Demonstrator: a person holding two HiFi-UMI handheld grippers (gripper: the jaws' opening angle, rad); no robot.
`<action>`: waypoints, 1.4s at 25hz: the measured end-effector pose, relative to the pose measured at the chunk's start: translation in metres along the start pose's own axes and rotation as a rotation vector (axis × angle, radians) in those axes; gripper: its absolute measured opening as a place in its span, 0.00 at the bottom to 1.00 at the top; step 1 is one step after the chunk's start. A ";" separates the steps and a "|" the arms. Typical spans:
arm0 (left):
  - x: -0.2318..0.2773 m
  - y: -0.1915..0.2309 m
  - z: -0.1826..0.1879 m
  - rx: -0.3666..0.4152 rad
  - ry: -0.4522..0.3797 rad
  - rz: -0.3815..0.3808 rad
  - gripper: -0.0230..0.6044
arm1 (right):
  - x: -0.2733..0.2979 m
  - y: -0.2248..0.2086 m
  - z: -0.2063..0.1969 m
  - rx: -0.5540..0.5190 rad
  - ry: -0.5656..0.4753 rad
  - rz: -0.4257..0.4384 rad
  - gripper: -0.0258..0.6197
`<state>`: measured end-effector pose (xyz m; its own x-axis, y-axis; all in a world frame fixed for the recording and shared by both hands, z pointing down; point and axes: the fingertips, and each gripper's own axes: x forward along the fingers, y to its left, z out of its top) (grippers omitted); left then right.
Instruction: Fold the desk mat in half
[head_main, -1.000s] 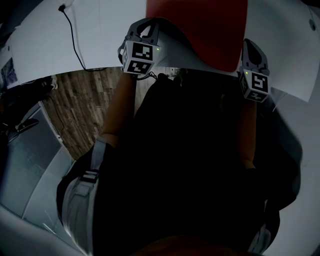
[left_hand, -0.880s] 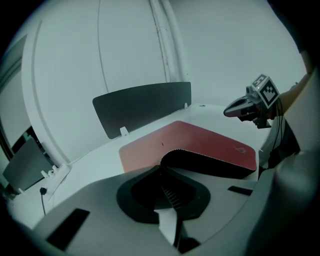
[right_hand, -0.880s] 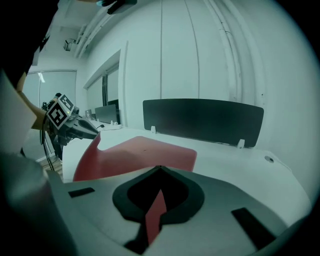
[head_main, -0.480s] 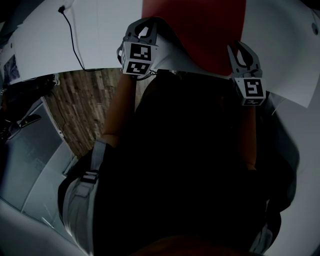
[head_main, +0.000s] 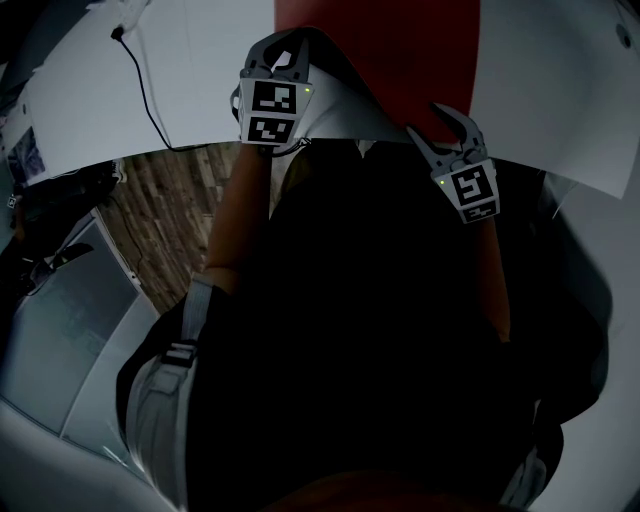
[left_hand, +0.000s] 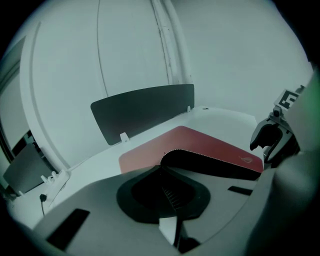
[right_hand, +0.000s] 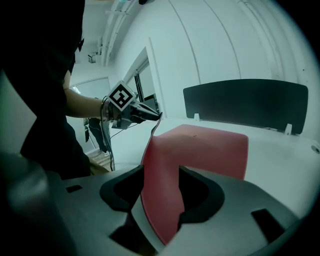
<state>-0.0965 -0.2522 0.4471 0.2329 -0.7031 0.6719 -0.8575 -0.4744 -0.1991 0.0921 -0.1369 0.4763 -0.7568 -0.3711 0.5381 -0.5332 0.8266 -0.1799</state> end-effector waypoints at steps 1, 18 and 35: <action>0.001 -0.001 0.001 0.008 -0.004 -0.010 0.07 | 0.001 0.002 0.000 0.003 0.001 -0.005 0.38; -0.009 -0.020 0.004 0.120 -0.110 -0.180 0.07 | -0.004 0.038 0.002 0.064 -0.018 -0.271 0.38; -0.030 -0.024 0.010 0.132 -0.210 -0.227 0.07 | 0.043 0.052 -0.019 0.035 0.001 -0.353 0.40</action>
<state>-0.0784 -0.2255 0.4245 0.5122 -0.6591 0.5507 -0.7093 -0.6862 -0.1614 0.0396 -0.1020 0.5056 -0.5233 -0.6305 0.5733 -0.7743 0.6327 -0.0108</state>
